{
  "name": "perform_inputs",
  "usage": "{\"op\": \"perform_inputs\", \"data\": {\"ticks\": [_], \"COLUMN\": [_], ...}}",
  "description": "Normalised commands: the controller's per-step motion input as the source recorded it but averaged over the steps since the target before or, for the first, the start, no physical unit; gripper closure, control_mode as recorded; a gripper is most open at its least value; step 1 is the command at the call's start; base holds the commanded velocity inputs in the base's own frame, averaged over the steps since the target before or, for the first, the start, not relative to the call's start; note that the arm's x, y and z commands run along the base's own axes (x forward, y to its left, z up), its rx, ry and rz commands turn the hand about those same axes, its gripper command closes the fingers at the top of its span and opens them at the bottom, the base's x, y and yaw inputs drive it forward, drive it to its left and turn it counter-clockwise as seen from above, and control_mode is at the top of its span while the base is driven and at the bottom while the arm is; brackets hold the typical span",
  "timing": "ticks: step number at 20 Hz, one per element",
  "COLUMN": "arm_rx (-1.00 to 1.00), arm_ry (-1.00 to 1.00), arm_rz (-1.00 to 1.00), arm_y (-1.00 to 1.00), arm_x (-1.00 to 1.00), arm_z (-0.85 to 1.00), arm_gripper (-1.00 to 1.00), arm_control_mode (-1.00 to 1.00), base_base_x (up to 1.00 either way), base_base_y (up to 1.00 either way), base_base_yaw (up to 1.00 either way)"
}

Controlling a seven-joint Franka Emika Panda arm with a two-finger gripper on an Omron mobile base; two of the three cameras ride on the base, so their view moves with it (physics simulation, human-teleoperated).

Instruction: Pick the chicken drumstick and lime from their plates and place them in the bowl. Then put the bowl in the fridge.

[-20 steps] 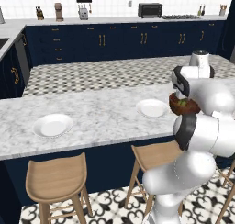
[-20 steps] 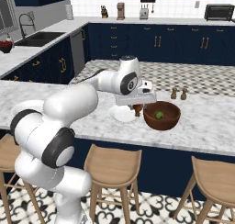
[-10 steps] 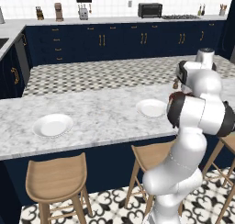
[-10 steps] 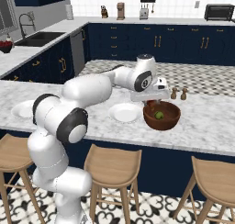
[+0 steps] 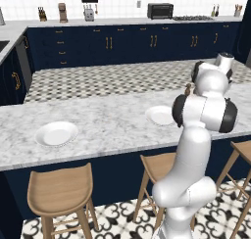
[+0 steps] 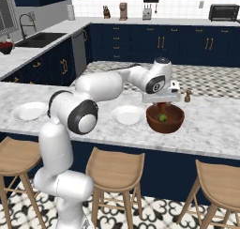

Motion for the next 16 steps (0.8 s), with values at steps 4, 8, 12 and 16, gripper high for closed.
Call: {"op": "perform_inputs", "data": {"ticks": [4,8,12,16], "arm_rx": [0.0,0.0,0.0,0.01], "arm_ry": [-0.16,-0.01,0.0,0.0], "arm_rz": [0.05,0.01,0.01,0.0], "arm_y": [-0.23,-0.37,-0.24,0.0], "arm_x": [0.43,0.45,0.22,0.34], "arm_z": [-0.22,-0.02,-0.13,-0.36], "arm_gripper": [1.0,1.0,1.0,1.0], "arm_control_mode": [-1.0,-1.0,-1.0,-1.0], "base_base_x": [0.0,0.0,0.0,0.0], "base_base_y": [0.0,0.0,0.0,0.0], "base_base_yaw": [0.0,0.0,0.0,0.0]}}
